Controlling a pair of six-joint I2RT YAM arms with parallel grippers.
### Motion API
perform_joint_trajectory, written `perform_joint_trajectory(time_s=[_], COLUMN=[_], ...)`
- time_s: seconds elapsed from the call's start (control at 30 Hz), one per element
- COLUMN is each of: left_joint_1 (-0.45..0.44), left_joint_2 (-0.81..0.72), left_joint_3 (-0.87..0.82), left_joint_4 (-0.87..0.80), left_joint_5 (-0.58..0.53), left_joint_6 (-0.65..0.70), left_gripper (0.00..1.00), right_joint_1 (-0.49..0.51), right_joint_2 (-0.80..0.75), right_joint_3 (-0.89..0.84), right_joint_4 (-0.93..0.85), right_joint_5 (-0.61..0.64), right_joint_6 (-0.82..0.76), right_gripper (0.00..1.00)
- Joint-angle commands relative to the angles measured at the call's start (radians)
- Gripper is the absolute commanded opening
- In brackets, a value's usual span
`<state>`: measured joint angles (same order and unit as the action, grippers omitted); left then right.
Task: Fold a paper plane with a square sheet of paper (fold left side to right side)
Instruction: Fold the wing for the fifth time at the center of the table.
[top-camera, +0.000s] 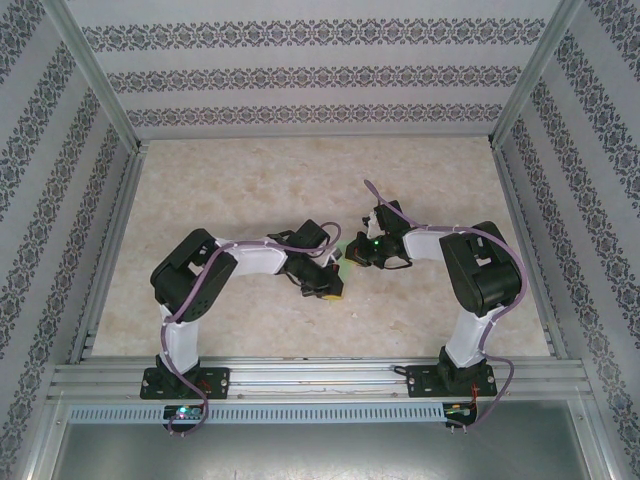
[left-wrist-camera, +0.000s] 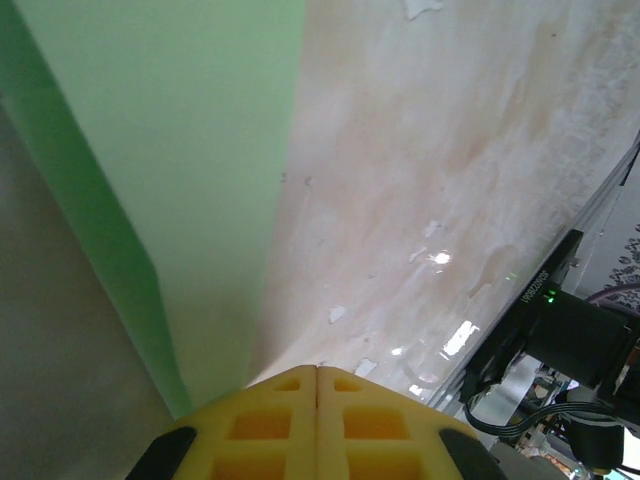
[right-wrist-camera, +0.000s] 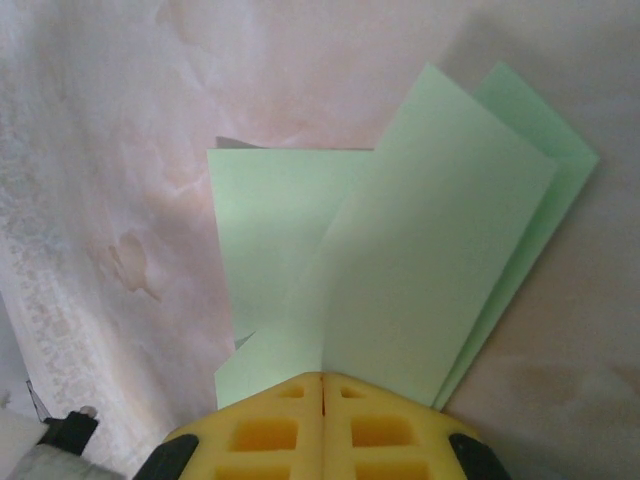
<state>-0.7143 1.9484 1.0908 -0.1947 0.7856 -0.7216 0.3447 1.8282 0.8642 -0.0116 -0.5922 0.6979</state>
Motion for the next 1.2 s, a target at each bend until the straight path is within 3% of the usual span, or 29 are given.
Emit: perform_joint_trajectory(time_s=[0.0, 0.63, 1.17], left_joint_1=[-0.009, -0.014, -0.063], left_joint_2=[0.021, 0.020, -0.062], left_joint_3=[0.026, -0.093, -0.295], left_joint_4=[-0.016, 0.041, 0.190], left_joint_5=[-0.004, -0.012, 0.021], left_joint_6=[0.011, -0.023, -0.156], left_gripper=[0.01, 0.01, 0.01], right_joint_1=[0.013, 0.012, 0.001], right_joint_2=[0.070, 0.069, 0.097], right_joint_3=[-0.030, -0.015, 0.057], right_joint_4=[-0.113, -0.159, -0.192], right_joint_5=[0.133, 0.163, 0.148], right_joint_6=[-0.035, -0.061, -0.121], right_gripper=[0.00, 0.00, 0.00])
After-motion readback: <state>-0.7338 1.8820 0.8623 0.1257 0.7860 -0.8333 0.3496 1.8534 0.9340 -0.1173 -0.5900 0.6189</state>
